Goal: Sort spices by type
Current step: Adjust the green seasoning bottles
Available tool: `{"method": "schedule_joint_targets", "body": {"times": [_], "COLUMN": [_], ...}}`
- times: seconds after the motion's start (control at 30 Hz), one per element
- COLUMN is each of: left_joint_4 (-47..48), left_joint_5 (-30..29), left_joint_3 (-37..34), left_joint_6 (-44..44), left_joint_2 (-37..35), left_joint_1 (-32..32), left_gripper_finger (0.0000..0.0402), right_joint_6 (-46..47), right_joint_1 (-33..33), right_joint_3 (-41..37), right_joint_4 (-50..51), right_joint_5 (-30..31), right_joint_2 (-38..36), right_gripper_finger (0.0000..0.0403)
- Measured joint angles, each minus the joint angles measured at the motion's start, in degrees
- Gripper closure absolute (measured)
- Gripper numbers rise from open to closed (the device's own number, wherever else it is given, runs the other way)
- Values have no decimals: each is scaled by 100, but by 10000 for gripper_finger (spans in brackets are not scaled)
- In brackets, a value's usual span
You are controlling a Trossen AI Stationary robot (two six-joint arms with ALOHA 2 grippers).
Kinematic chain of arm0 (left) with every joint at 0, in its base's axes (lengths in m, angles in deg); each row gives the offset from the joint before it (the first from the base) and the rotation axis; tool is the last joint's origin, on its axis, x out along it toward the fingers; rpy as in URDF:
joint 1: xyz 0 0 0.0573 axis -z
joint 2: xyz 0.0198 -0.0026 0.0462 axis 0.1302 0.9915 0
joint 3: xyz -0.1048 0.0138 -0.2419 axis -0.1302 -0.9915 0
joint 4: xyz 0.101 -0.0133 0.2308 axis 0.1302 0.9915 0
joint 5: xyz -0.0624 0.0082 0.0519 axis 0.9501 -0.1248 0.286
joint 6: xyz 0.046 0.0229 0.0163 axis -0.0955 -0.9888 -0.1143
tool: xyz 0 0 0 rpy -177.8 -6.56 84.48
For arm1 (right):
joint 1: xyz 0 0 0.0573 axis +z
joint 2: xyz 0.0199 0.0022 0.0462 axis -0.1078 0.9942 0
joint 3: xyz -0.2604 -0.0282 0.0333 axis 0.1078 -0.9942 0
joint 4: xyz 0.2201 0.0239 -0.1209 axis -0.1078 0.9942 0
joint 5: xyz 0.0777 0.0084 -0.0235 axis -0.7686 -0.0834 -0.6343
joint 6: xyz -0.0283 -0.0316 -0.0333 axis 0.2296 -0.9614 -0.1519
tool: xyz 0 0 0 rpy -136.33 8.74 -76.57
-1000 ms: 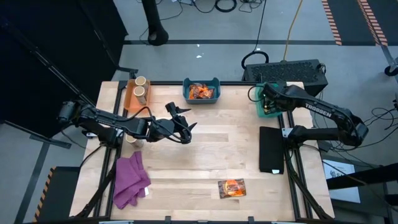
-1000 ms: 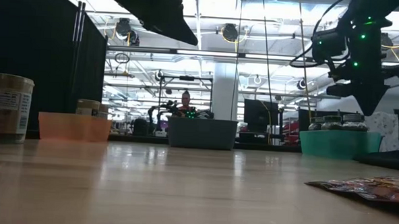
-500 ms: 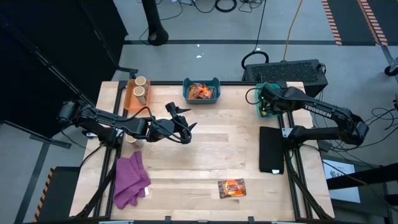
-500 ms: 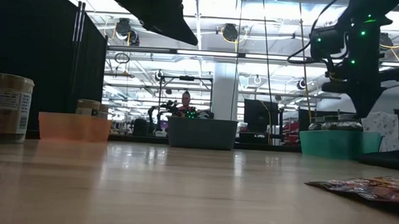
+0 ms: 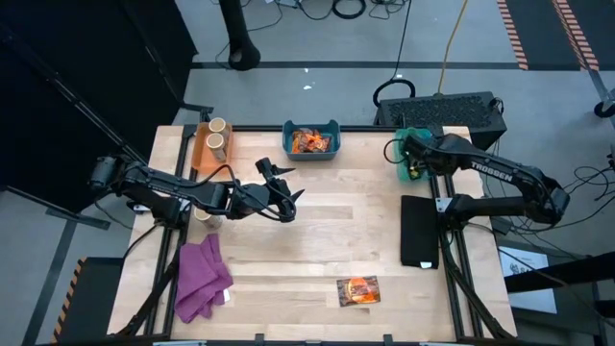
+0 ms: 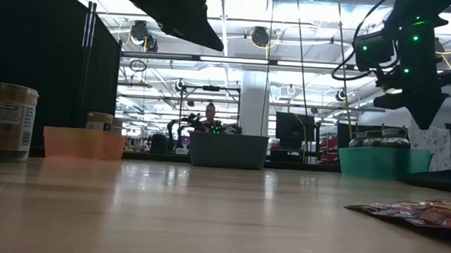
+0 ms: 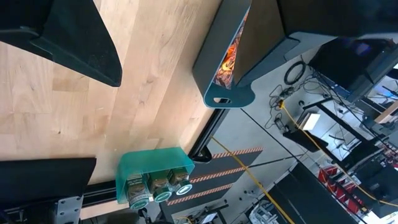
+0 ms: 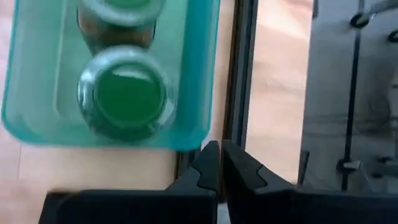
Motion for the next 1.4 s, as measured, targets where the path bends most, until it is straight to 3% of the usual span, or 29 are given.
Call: {"method": "schedule_joint_targets", "body": {"times": [0.27, 0.53, 0.73, 1.1, 1.4], "left_joint_4": [-1, -1, -1, -8, -5], "left_joint_5": [0, 0, 0, 0, 1], "left_joint_3": [0, 0, 0, 0, 0], "left_joint_6": [0, 1, 2, 2, 0], "left_joint_2": [0, 0, 0, 0, 0], "left_joint_1": [1, 0, -1, 0, 0], "left_gripper_finger": [86, 86, 86, 86, 86], "right_joint_6": [-751, -748, -751, -1707, -1812], "right_joint_1": [-142, -140, -165, -850, -992], "right_joint_3": [0, 2, 2, 2, 2], "right_joint_4": [-1059, -1096, -1106, -2472, -2569], "right_joint_5": [-45, -192, 121, 201, -91], "right_joint_2": [-1, -1, -1, 1, 1], "right_gripper_finger": [403, 402, 402, 402, 403]}}
